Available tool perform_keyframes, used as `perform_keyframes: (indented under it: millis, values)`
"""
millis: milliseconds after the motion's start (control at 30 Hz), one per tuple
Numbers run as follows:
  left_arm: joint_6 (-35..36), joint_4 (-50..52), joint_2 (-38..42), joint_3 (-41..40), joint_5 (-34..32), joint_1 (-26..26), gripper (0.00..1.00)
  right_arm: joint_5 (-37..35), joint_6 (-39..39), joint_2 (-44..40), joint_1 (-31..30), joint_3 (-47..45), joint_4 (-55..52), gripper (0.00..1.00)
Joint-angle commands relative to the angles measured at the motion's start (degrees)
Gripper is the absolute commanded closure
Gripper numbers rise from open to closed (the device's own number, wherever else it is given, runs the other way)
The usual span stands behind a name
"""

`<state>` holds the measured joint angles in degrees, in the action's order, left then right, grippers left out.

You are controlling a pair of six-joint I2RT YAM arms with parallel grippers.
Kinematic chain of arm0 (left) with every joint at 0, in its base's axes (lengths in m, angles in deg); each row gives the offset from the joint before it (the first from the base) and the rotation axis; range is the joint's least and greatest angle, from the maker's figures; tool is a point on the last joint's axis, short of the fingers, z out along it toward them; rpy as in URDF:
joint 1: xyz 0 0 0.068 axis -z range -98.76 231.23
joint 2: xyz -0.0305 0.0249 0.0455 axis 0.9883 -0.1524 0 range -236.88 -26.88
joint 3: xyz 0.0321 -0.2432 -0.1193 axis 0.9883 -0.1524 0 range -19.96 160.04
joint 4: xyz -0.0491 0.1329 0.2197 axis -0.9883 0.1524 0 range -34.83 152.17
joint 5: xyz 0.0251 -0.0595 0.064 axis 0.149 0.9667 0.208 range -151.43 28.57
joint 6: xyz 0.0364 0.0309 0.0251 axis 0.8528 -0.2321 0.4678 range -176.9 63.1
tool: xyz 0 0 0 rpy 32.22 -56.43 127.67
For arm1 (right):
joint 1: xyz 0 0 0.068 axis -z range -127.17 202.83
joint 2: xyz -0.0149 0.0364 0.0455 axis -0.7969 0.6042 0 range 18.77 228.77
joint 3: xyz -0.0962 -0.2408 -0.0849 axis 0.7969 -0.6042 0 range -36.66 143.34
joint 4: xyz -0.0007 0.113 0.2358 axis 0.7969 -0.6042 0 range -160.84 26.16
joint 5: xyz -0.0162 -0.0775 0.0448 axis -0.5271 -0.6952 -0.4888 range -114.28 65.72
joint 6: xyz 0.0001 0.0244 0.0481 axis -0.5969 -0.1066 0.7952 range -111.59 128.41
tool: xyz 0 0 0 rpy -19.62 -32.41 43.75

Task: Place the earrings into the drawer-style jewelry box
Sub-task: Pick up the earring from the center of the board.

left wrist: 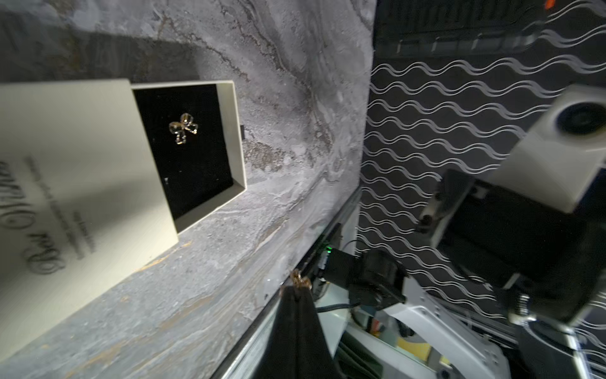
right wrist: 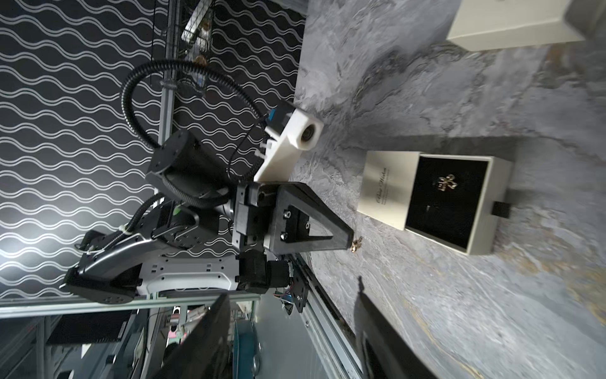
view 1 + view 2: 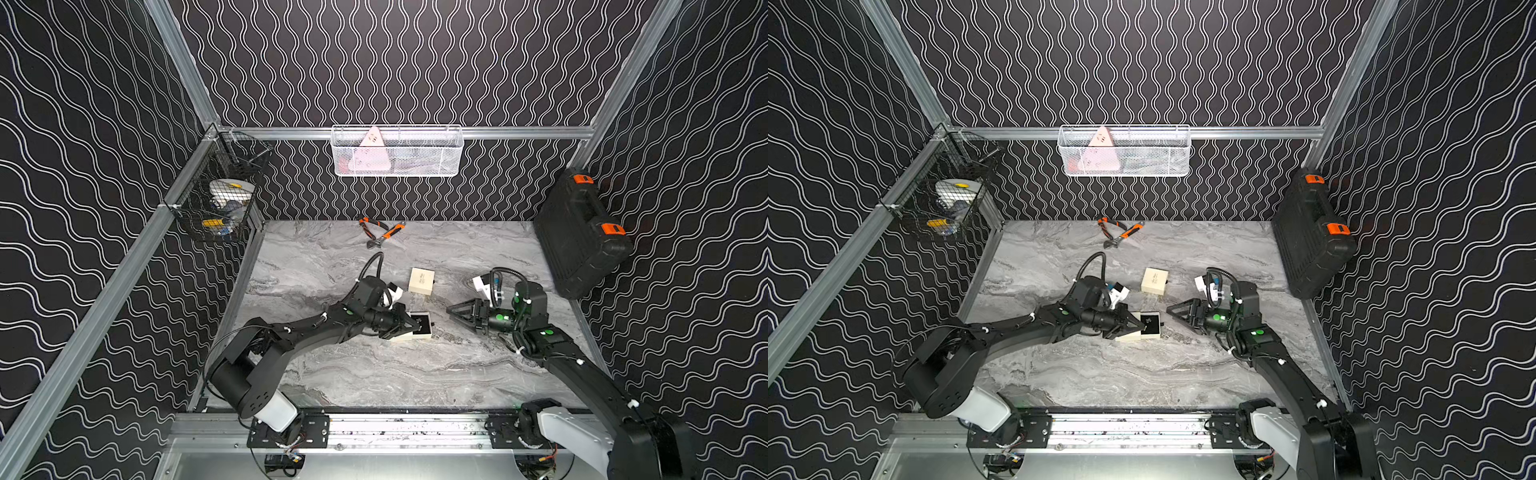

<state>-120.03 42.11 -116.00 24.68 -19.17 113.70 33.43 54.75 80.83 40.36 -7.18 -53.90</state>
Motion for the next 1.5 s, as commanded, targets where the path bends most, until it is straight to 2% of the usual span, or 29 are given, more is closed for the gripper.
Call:
perform_keyframes:
  millis: [0,167,333,600,1000,1467]
  values:
    - [-9.43,-13.62,1.15,-1.47,7.5,-1.9,1.0,1.75,6.98,4.38,-1.16,-0.73,14.09,0.39]
    - [-10.46,-14.7,3.55,-2.57,8.14,-3.74,1.0,0.91,9.84,9.64,-5.02,0.98,17.38,0.41]
    - [-15.1,-21.51,3.61,-4.63,8.79,-4.5,1.0,-2.24,5.34,10.74,-9.52,3.19,14.46,0.42]
    - [-20.24,-30.53,2.09,-7.54,9.44,-5.16,1.0,-3.37,1.49,12.08,-10.77,4.81,12.82,0.49]
    - [-18.79,-28.65,3.16,-7.46,9.16,-5.27,1.0,-2.96,4.88,15.22,-13.02,4.43,20.83,0.51]
    - [-19.04,-28.91,3.52,-7.47,8.89,-5.29,1.0,-2.53,7.64,17.74,-13.28,3.66,26.67,0.63]
